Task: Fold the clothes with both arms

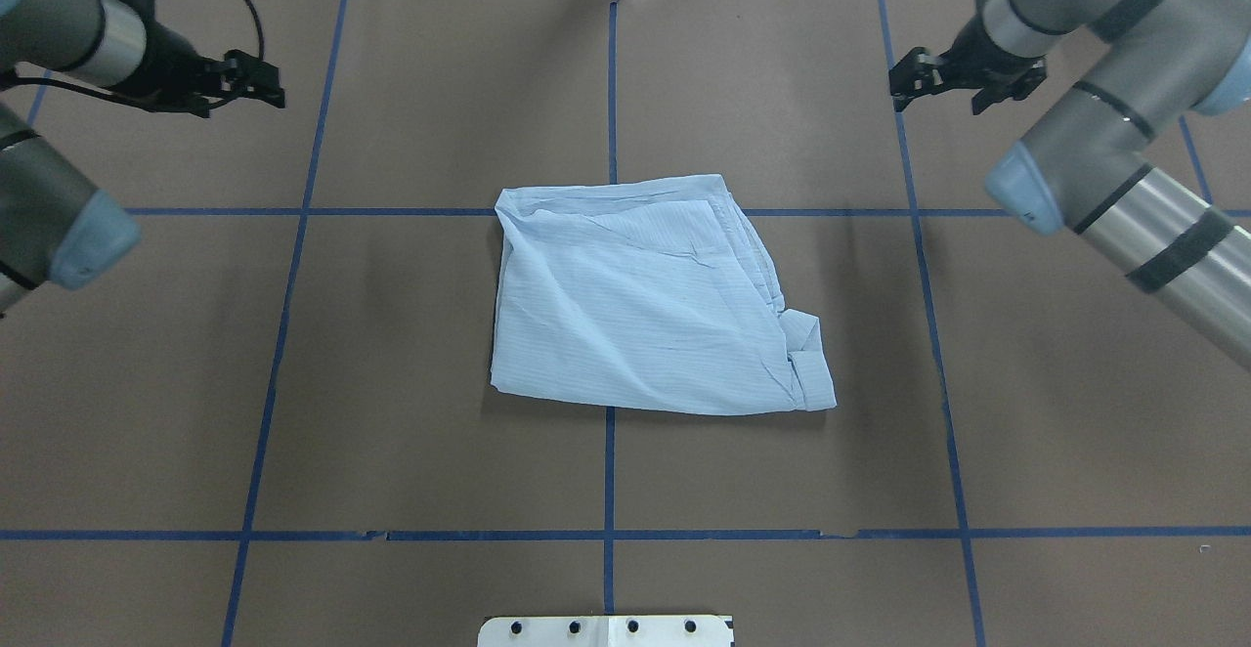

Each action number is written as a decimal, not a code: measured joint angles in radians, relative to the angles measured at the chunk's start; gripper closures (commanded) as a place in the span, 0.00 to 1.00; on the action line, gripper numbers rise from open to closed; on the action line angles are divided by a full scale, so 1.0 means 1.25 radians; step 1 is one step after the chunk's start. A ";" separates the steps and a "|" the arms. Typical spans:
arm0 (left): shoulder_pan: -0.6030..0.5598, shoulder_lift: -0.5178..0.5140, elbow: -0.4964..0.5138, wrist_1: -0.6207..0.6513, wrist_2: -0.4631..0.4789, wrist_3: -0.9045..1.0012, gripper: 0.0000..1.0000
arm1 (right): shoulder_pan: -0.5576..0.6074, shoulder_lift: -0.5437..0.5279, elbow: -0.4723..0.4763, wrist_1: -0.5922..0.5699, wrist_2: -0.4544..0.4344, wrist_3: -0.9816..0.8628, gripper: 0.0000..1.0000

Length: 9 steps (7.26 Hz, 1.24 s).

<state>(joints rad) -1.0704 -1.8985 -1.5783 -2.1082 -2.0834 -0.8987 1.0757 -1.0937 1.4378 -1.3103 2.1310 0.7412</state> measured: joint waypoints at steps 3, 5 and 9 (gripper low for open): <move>-0.178 0.201 -0.051 0.000 -0.075 0.395 0.00 | 0.169 -0.148 0.001 -0.006 0.133 -0.336 0.00; -0.253 0.285 -0.049 0.014 -0.097 0.533 0.00 | 0.248 -0.250 0.000 -0.005 0.175 -0.500 0.00; -0.277 0.317 -0.037 -0.004 -0.115 0.548 0.00 | 0.324 -0.345 -0.006 0.038 0.189 -0.541 0.00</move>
<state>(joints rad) -1.4171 -1.5022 -1.6247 -2.1136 -2.2267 -0.2136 1.4813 -1.5245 1.4306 -1.2630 2.3678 0.0650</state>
